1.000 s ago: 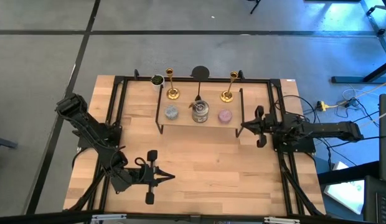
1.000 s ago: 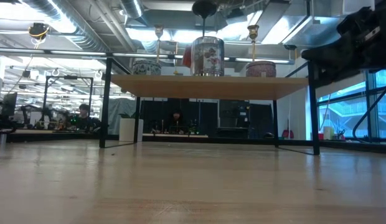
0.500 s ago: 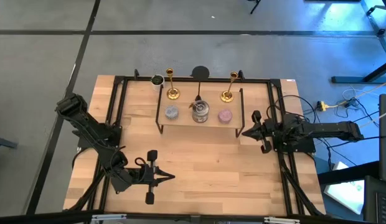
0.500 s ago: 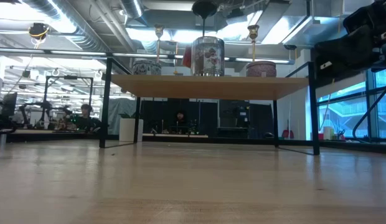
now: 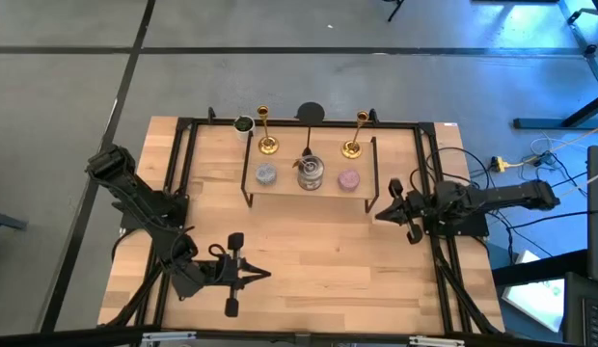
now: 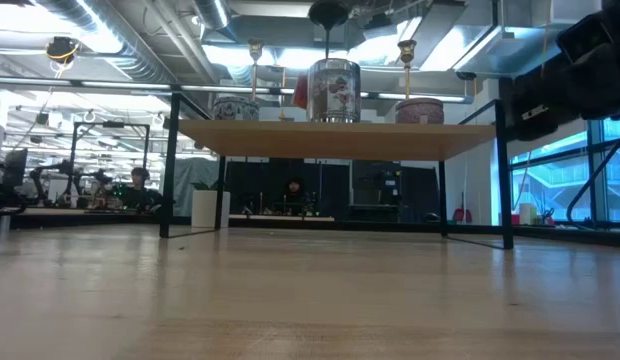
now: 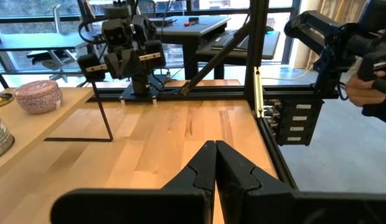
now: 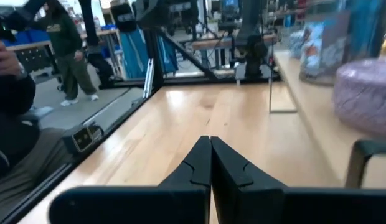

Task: Pick & Place candle stick holders
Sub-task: Return to Home Position

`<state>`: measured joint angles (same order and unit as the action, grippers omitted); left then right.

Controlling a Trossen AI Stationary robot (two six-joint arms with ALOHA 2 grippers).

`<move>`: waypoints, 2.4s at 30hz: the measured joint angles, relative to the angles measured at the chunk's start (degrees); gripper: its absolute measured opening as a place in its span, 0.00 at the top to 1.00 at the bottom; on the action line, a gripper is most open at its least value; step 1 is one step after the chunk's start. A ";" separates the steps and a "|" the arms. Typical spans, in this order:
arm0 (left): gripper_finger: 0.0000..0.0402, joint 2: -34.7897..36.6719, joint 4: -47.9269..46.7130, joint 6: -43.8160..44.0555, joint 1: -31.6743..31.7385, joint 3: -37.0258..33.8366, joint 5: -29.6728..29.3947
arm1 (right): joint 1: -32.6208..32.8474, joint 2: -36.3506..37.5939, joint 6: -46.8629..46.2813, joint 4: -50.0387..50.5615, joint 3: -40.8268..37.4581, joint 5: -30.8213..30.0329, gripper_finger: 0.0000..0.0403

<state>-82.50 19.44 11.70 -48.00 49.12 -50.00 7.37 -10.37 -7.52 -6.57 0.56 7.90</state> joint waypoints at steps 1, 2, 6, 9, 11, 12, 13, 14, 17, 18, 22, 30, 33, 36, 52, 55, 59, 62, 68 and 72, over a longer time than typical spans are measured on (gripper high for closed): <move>1.00 0.00 -0.02 0.02 -0.14 0.00 0.00 | 0.94 0.00 -0.01 0.76 0.00 -0.92 1.00; 1.00 0.00 -0.02 0.00 -0.31 0.00 -0.04 | 1.89 0.00 0.02 1.46 0.00 -2.13 1.00; 1.00 0.00 0.00 0.00 -0.78 0.00 -0.85 | 5.23 0.00 0.52 2.98 0.00 -7.22 1.00; 1.00 0.00 0.00 0.04 -0.84 0.00 -1.24 | 6.94 0.00 0.97 3.70 0.00 -10.00 1.00; 1.00 0.00 0.00 0.04 -0.82 0.00 -1.33 | 7.61 0.00 1.59 3.88 0.00 -10.29 1.00; 1.00 0.00 0.00 0.04 -0.82 0.00 -1.33 | 7.82 0.00 1.86 3.84 0.00 -10.26 1.00; 1.00 0.00 0.00 0.03 -0.82 0.00 -1.33 | 8.02 0.00 2.02 3.86 0.00 -10.20 1.00; 1.00 0.00 -0.01 0.02 -0.82 0.00 -1.34 | 8.23 0.01 2.48 3.87 0.00 -9.71 1.00; 1.00 0.00 0.00 0.02 -0.66 0.00 -1.34 | 8.66 0.61 3.75 4.00 0.00 -9.03 1.00; 1.00 0.00 0.00 0.02 -0.66 0.00 -1.35 | 8.66 1.10 3.98 4.43 0.00 -9.68 1.00; 1.00 0.00 0.00 0.02 -0.87 0.00 -1.40 | 8.64 3.74 5.14 5.53 0.00 -11.31 1.00; 1.00 0.00 -0.02 -0.26 -1.47 -0.01 -1.78 | 8.62 6.29 7.52 5.95 0.00 -9.35 1.00; 1.00 0.00 0.00 -0.26 -1.47 0.00 -1.79 | 8.62 6.29 7.02 5.93 0.00 -9.34 1.00; 1.00 0.00 0.00 -0.33 -1.43 0.00 -1.81 | 8.62 6.29 4.44 5.88 0.00 -9.34 1.00; 1.00 4.11 -5.26 -5.64 -1.36 -0.02 0.73 | 8.62 6.23 -5.10 5.88 0.00 -9.18 1.00; 1.00 6.83 -7.94 -6.03 -1.43 -0.02 2.63 | 8.62 6.23 -5.10 5.88 0.00 -9.18 1.00; 1.00 10.26 -10.85 -8.57 -1.58 -0.02 6.73 | 8.63 6.23 -5.10 5.88 0.00 -9.19 1.00; 1.00 12.62 -13.39 -9.69 -1.56 -0.02 6.82 | 8.62 6.23 -5.10 5.88 0.02 -9.18 1.00; 1.00 19.20 -9.20 -13.03 -1.36 -6.28 12.11 | 8.64 6.23 -5.10 5.88 0.02 -9.19 1.00; 1.00 26.44 -4.26 -14.13 -0.38 -13.53 16.66 | 8.64 6.23 -5.10 5.86 0.02 -9.21 1.00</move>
<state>-56.06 15.18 -2.42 -48.38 35.59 -33.34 16.01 -4.14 -12.62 -0.71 0.58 -1.30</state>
